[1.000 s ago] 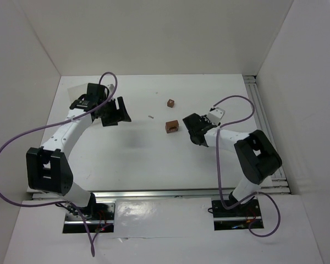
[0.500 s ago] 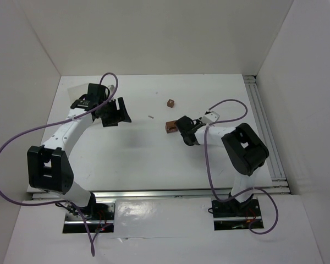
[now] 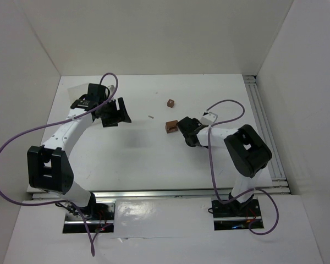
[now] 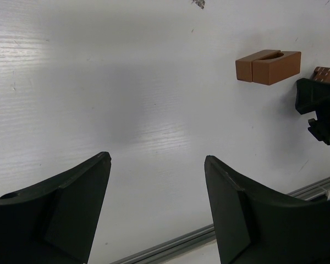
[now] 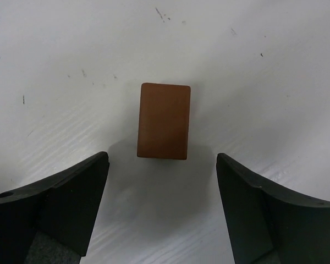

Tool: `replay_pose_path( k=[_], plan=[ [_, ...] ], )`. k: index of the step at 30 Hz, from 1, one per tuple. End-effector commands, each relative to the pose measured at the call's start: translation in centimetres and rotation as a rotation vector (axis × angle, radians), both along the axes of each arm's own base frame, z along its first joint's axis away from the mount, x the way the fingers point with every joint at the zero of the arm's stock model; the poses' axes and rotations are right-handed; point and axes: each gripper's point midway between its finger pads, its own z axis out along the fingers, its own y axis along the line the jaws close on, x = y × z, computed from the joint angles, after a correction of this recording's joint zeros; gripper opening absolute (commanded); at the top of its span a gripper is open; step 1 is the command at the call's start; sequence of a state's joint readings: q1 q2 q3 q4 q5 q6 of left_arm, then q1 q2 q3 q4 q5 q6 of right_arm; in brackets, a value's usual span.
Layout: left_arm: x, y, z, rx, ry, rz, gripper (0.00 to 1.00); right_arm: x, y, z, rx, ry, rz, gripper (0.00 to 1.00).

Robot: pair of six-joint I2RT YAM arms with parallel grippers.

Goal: Build the wood block tower

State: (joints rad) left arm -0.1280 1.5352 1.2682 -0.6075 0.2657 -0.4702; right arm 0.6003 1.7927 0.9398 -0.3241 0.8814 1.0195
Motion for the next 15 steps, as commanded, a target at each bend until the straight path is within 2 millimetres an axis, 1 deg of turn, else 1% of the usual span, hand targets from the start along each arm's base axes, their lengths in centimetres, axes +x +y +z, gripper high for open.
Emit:
replay_pose_path(
  k=[1, 3, 4, 5, 6, 7, 8, 9, 11, 12, 13, 14, 15],
  plan=[
    [0.6, -0.3, 1.6, 0.000, -0.050, -0.024, 0.81, 0.5, -0.1, 1.4, 0.052, 0.014, 0.065, 0.86],
    [0.5, -0.4, 1.7, -0.008, -0.049, -0.030, 0.81, 0.9, -0.9, 1.3, 0.074, 0.031, 0.072, 0.86],
    [0.7, -0.4, 2.0, -0.009, -0.058, -0.030, 0.81, 0.8, -1.0, 1.0, 0.086, 0.054, 0.079, 0.86],
    [0.7, -0.4, 2.0, -0.009, -0.058, -0.030, 0.81, 0.6, -1.8, 0.6, 0.080, 0.076, 0.075, 0.86],
    [0.6, -0.8, 2.0, -0.009, -0.058, -0.039, 0.81, 0.7, -2.0, 0.9, 0.087, 0.075, 0.077, 0.85],
    [0.6, -0.8, 2.0, -0.014, -0.054, -0.032, 0.81, 0.4, -2.4, 0.7, 0.089, 0.087, 0.081, 0.85],
    [0.8, -0.8, 2.2, -0.015, -0.063, -0.032, 0.81, 0.2, -3.3, 0.3, 0.085, 0.097, 0.060, 0.85],
    [0.8, -0.8, 2.2, -0.015, -0.064, -0.032, 0.81, 0.3, -3.6, 0.8, 0.085, 0.087, 0.058, 0.83],
    [0.8, -0.8, 2.2, -0.015, -0.064, -0.032, 0.81, -0.6, -4.1, 0.8, 0.077, 0.114, 0.082, 0.82],
    [0.8, -0.8, 2.2, -0.015, -0.064, -0.032, 0.81, -0.4, -4.5, 1.3, 0.075, 0.106, 0.078, 0.82],
    [0.8, -0.8, 2.2, -0.015, -0.064, -0.032, 0.81, -0.8, -5.2, 1.9, 0.057, 0.113, 0.088, 0.82],
    [0.8, -0.8, 2.2, -0.015, -0.064, -0.032, 0.81, -0.7, -5.3, 2.4, 0.053, 0.105, 0.098, 0.82],
    [0.7, -0.8, 2.5, -0.016, -0.073, -0.032, 0.81, -1.4, -6.5, 2.3, 0.040, 0.133, 0.075, 0.82]
  ],
)
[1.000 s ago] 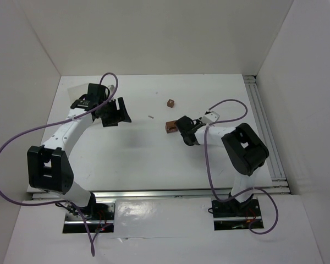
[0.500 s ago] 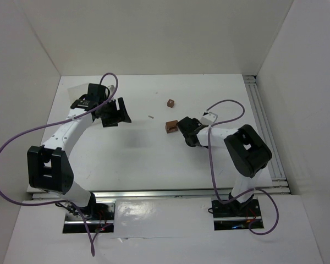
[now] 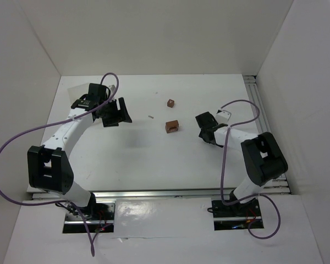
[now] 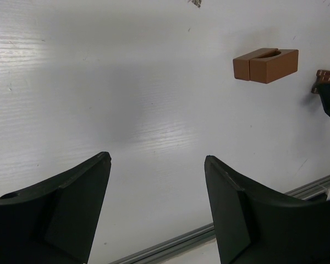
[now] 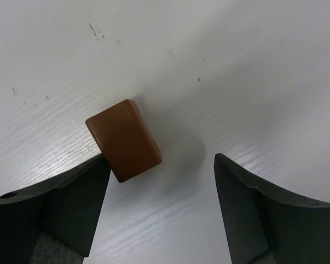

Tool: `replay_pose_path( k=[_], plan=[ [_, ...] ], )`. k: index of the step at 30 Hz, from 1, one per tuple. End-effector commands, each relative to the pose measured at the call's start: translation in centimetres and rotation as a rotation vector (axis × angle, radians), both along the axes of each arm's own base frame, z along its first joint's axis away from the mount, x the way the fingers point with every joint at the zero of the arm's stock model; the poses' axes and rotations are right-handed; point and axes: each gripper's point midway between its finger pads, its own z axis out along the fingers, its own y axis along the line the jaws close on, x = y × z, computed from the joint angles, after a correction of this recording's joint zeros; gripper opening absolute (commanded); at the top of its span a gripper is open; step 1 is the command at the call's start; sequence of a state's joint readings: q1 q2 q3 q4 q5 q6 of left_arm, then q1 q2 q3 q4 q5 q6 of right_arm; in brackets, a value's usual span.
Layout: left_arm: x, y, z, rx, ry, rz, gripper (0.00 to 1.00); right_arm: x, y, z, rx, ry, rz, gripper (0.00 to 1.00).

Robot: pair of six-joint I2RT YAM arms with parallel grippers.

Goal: Build the wood block tower

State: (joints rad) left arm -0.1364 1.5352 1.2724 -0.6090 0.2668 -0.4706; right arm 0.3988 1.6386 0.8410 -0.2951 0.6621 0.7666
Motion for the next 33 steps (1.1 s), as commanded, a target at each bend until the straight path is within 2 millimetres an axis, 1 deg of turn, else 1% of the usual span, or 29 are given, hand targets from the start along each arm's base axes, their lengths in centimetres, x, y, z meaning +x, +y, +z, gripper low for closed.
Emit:
replay_pose_path(
  k=[1, 2, 3, 4, 7, 8, 11, 14, 15, 16, 17, 19, 20, 21, 22, 24, 25, 26, 27, 28, 29, 31, 32, 33],
  plan=[
    [0.8, -0.5, 2.3, -0.015, -0.070, -0.023, 0.81, -0.2, -1.7, 2.2, -0.011, -0.012, 0.019, 0.82],
    [0.8, -0.5, 2.3, -0.015, -0.070, -0.023, 0.81, -0.7, -2.6, 2.4, -0.006, 0.009, 0.023, 0.85],
    [0.8, -0.5, 2.3, -0.015, -0.070, -0.023, 0.81, -0.9, -2.5, 2.6, 0.002, 0.009, 0.027, 0.85],
    [0.6, -0.5, 2.0, -0.014, -0.061, -0.023, 0.81, -0.8, -3.4, 2.8, 0.004, 0.007, 0.013, 0.87],
    [0.8, -0.5, 2.1, -0.015, -0.070, -0.023, 0.81, -0.9, -4.7, 3.4, 0.019, 0.011, -0.001, 0.87],
    [0.8, -0.5, 2.1, -0.015, -0.070, -0.023, 0.81, -1.2, -5.1, 3.3, 0.016, 0.023, -0.012, 0.87],
    [0.7, -0.8, 2.1, -0.015, -0.070, -0.032, 0.81, -0.7, -4.8, 4.0, 0.038, 0.013, 0.003, 0.87],
    [0.7, -0.8, 2.1, -0.015, -0.070, -0.032, 0.81, 0.0, -3.6, 5.2, 0.099, -0.035, 0.051, 0.87],
    [0.7, -0.8, 2.1, -0.015, -0.070, -0.032, 0.81, 0.1, -3.1, 5.3, 0.148, -0.045, 0.051, 0.87],
    [0.7, -0.8, 2.1, -0.015, -0.070, -0.032, 0.81, 0.6, -2.6, 6.0, 0.177, -0.065, 0.042, 0.89],
    [0.7, -0.9, 2.1, -0.020, -0.067, -0.026, 0.81, 0.8, -2.2, 6.3, 0.228, -0.087, 0.001, 0.93],
    [0.7, -0.9, 2.1, -0.020, -0.067, -0.025, 0.81, 0.6, -1.6, 6.4, 0.254, -0.086, -0.053, 0.95],
    [0.6, -1.2, 2.1, -0.021, -0.067, -0.035, 0.81, 0.7, -1.5, 6.4, 0.277, -0.099, -0.081, 0.95],
    [0.6, -1.2, 2.1, -0.021, -0.067, -0.035, 0.81, 0.8, -1.0, 6.4, 0.324, -0.112, -0.112, 0.95],
    [0.6, -1.2, 2.1, -0.021, -0.067, -0.035, 0.81, 0.9, -1.0, 6.4, 0.349, -0.116, -0.129, 0.95],
    [0.6, -1.2, 2.1, -0.021, -0.067, -0.035, 0.81, 0.7, -0.9, 5.3, 0.404, -0.126, -0.169, 0.95],
    [0.6, -1.2, 2.1, -0.021, -0.067, -0.035, 0.81, 0.6, -0.1, 5.0, 0.449, -0.119, -0.157, 0.95],
    [0.6, -1.2, 2.1, -0.021, -0.067, -0.035, 0.81, 1.0, -0.2, 5.0, 0.475, -0.136, -0.166, 0.95],
    [0.6, -1.2, 2.1, -0.016, -0.070, -0.041, 0.81, 0.9, -0.2, 4.8, 0.496, -0.136, -0.179, 0.95],
    [0.6, -1.2, 2.1, -0.016, -0.070, -0.042, 0.81, 0.8, 0.1, 4.0, 0.506, -0.107, -0.174, 0.95],
    [0.6, -1.2, 2.1, -0.016, -0.070, -0.042, 0.81, 1.1, -0.2, 3.8, 0.507, -0.112, -0.182, 0.95],
    [0.6, -1.0, 2.1, -0.008, -0.071, -0.036, 0.81, 1.2, 0.2, 3.0, 0.517, -0.090, -0.178, 0.95],
    [0.6, -1.0, 2.1, -0.008, -0.071, -0.036, 0.81, 1.6, -0.1, 3.2, 0.521, -0.109, -0.182, 0.95],
    [0.8, -1.1, 2.4, -0.010, -0.080, -0.036, 0.81, 1.5, -0.1, 2.7, 0.518, -0.096, -0.185, 0.95]
  ],
)
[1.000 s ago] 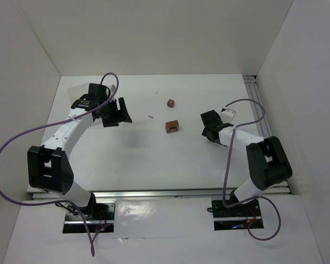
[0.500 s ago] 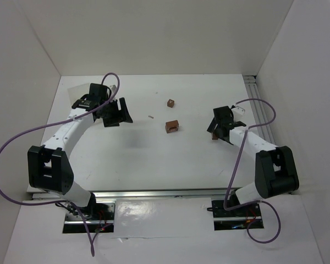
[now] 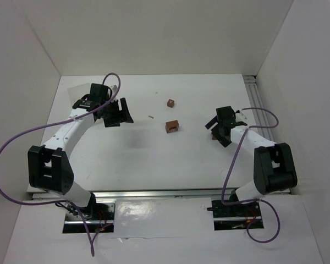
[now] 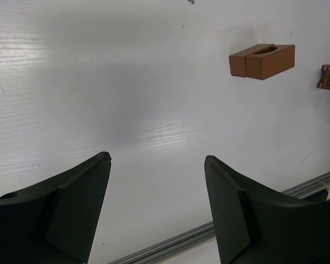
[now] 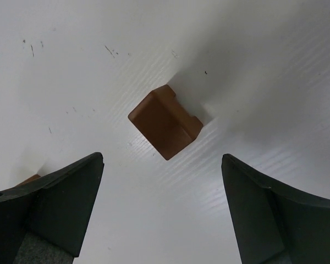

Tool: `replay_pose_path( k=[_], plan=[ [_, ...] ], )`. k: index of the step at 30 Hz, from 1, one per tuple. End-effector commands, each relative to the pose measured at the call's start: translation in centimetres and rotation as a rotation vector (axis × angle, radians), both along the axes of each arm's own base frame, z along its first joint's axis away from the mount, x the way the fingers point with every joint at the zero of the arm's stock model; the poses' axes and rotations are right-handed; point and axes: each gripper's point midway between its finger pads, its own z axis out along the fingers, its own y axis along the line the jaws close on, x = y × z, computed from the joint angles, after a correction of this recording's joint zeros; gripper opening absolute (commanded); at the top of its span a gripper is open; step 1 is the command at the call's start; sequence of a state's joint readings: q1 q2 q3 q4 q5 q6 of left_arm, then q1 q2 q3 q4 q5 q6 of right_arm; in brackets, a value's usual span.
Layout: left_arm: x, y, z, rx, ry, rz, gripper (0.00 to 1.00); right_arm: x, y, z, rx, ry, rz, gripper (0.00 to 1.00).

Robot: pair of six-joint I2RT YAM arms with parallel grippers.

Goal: Build the wood block tower

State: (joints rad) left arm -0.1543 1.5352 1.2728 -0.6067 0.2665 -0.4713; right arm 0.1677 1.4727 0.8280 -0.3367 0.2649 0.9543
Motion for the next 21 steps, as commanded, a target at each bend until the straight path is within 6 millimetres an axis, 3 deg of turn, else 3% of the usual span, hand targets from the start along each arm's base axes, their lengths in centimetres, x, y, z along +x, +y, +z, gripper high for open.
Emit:
replay_pose_path(
  k=[1, 6, 15, 21],
  plan=[
    [1.0, -0.4, 2.4, -0.010, -0.078, -0.019, 0.81, 1.2, 0.7, -0.4, 0.061, -0.031, -0.013, 0.95],
    [1.1, -0.3, 2.0, 0.000, -0.070, -0.012, 0.81, 2.9, 1.3, -0.3, 0.070, -0.054, 0.013, 0.95],
    [0.9, -0.2, 1.9, 0.001, -0.061, -0.012, 0.81, 6.0, -0.2, -0.2, -0.070, -0.056, 0.045, 0.95],
    [1.0, -0.2, 1.2, 0.004, -0.043, -0.012, 0.81, 7.6, 2.1, -1.9, -0.049, -0.020, 0.189, 0.95]
  ],
)
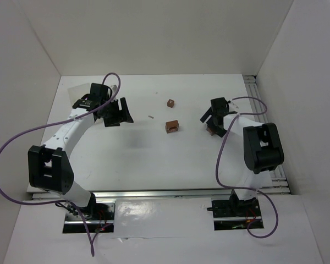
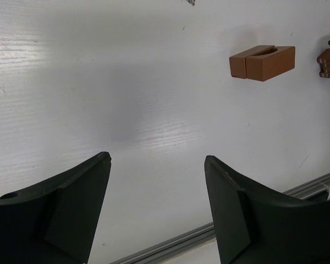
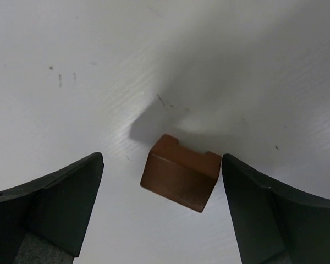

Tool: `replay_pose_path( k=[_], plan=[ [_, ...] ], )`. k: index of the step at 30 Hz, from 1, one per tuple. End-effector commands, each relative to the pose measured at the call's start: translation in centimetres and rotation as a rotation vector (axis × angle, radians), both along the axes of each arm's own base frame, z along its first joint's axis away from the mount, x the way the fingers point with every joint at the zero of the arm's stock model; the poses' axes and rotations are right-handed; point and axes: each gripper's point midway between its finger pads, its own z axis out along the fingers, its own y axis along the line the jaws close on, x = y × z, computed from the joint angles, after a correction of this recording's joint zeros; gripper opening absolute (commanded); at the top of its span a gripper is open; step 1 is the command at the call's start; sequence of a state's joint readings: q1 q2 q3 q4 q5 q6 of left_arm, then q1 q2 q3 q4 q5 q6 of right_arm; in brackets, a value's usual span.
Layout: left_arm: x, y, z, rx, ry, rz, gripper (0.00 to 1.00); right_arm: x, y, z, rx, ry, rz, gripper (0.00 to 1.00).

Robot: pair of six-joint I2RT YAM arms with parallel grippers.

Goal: Build the wood block tower

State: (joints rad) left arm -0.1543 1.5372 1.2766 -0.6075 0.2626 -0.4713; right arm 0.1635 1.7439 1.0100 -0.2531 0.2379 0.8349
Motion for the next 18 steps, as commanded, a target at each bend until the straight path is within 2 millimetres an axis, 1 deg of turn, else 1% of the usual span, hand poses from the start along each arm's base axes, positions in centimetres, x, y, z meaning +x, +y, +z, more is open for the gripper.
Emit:
replay_pose_path(
  k=[1, 3, 4, 5, 6, 7, 8, 9, 10, 11, 12, 13, 14, 16, 18],
  plan=[
    [0.9, -0.3, 1.2, 0.001, -0.041, -0.015, 0.81, 2.9, 1.6, 1.3, 0.004, -0.066, 0.093, 0.95],
    [1.0, -0.3, 0.8, 0.003, -0.032, -0.015, 0.81, 3.2, 1.9, 1.0, -0.035, -0.057, 0.133, 0.95],
    [1.0, -0.3, 0.8, 0.003, -0.032, -0.015, 0.81, 3.6, 2.3, 1.4, -0.051, -0.059, 0.146, 0.95],
    [1.0, -0.3, 0.8, 0.003, -0.032, -0.015, 0.81, 3.8, 2.1, 1.7, -0.069, -0.060, 0.150, 0.95],
    [1.0, -0.3, 0.8, 0.003, -0.032, -0.015, 0.81, 3.7, 2.1, 1.4, -0.101, -0.047, 0.160, 0.95],
    [1.0, -0.3, 0.8, 0.003, -0.032, -0.015, 0.81, 3.9, 2.5, 1.8, -0.107, -0.050, 0.178, 0.95],
    [1.1, -0.3, 1.2, 0.001, -0.041, -0.015, 0.81, 3.9, 2.2, 1.5, -0.121, -0.036, 0.170, 0.95],
    [1.1, -0.3, 1.2, 0.001, -0.041, -0.015, 0.81, 3.6, 2.1, 1.4, -0.152, -0.025, 0.175, 0.93],
    [1.1, -0.3, 1.2, 0.001, -0.041, -0.015, 0.81, 3.3, 2.4, 1.6, -0.175, -0.010, 0.180, 0.93],
    [1.1, -0.3, 1.2, 0.001, -0.041, -0.015, 0.81, 3.4, 1.9, 1.9, -0.199, -0.008, 0.164, 0.92],
    [1.1, -0.3, 1.2, 0.001, -0.041, -0.015, 0.81, 3.0, 1.5, 1.9, -0.248, 0.002, 0.148, 0.90],
    [1.1, -0.3, 1.2, 0.001, -0.041, -0.015, 0.81, 2.8, 1.7, 1.9, -0.259, 0.006, 0.143, 0.89],
    [1.1, -0.3, 1.2, 0.001, -0.041, -0.015, 0.81, 2.5, 1.4, 1.5, -0.269, 0.017, 0.139, 0.88],
    [1.1, -0.3, 1.2, 0.001, -0.041, -0.015, 0.81, 1.9, 1.3, 1.7, -0.264, 0.016, 0.131, 0.87],
    [1.1, -0.3, 1.5, 0.000, -0.050, -0.015, 0.81, 1.9, 1.3, 1.7, -0.258, 0.014, 0.123, 0.84]
  ],
)
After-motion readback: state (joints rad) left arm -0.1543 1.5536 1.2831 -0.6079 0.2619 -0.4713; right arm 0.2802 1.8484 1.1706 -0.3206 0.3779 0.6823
